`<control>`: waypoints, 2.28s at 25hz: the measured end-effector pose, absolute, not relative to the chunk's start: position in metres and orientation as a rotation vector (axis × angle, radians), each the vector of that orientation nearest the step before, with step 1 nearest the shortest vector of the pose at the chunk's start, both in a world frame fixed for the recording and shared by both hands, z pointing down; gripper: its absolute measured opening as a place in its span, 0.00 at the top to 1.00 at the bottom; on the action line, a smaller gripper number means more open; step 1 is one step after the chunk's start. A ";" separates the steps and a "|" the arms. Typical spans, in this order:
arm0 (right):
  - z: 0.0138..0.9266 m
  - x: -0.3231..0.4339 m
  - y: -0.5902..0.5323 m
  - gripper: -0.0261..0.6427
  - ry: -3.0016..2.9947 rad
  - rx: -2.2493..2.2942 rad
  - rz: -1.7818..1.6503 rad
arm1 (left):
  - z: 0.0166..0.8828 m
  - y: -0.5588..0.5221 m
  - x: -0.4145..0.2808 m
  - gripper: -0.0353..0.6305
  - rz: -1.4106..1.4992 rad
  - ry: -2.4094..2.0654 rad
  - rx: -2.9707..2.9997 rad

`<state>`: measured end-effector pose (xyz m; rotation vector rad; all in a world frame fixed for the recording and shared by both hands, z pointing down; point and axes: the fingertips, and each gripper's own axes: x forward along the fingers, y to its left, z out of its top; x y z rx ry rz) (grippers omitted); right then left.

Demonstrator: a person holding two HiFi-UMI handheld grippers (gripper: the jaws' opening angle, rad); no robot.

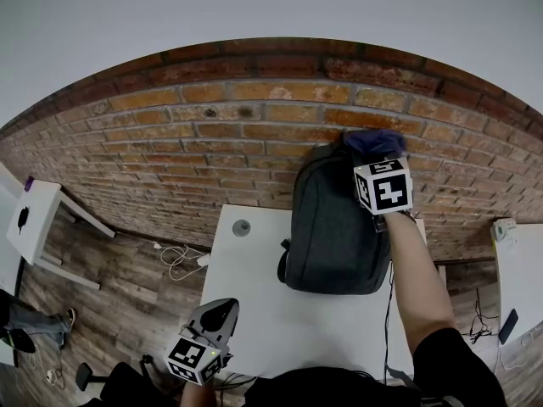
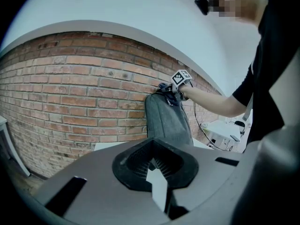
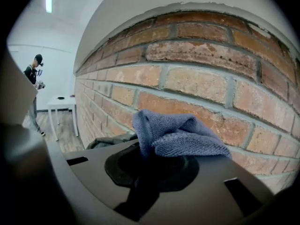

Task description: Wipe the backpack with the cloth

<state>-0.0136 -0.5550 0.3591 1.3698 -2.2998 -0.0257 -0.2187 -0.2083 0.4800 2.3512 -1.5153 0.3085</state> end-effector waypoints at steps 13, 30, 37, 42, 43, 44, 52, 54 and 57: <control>0.370 -0.099 -0.541 0.87 -2.340 1.240 -0.074 | 0.486 -0.193 -0.251 0.96 0.285 -1.563 2.304; 0.387 -0.144 -0.524 0.87 -2.317 1.072 -0.148 | 0.481 -0.186 -0.255 0.96 0.272 -1.614 2.277; 0.365 -0.088 -0.544 0.86 -2.300 1.235 -0.141 | 0.479 -0.184 -0.238 0.96 0.272 -1.601 2.284; 0.354 -0.046 -0.548 0.86 -2.287 1.299 -0.131 | 0.479 -0.185 -0.221 0.96 0.277 -1.573 2.305; 0.353 -0.038 -0.548 0.86 -2.282 1.313 -0.130 | 0.477 -0.186 -0.217 0.96 0.271 -1.562 2.313; 0.351 -0.029 -0.549 0.86 -2.275 1.327 -0.129 | 0.475 -0.187 -0.212 0.96 0.262 -1.552 2.320; 0.354 0.040 -0.559 0.86 -2.242 1.430 -0.105 | 0.470 -0.189 -0.173 0.95 0.302 -1.481 2.378; 0.355 0.055 -0.560 0.86 -2.235 1.455 -0.087 | 0.469 -0.189 -0.168 0.96 0.307 -1.478 2.383; 0.357 0.073 -0.563 0.86 -2.220 1.486 -0.061 | 0.467 -0.191 -0.162 0.96 0.311 -1.478 2.391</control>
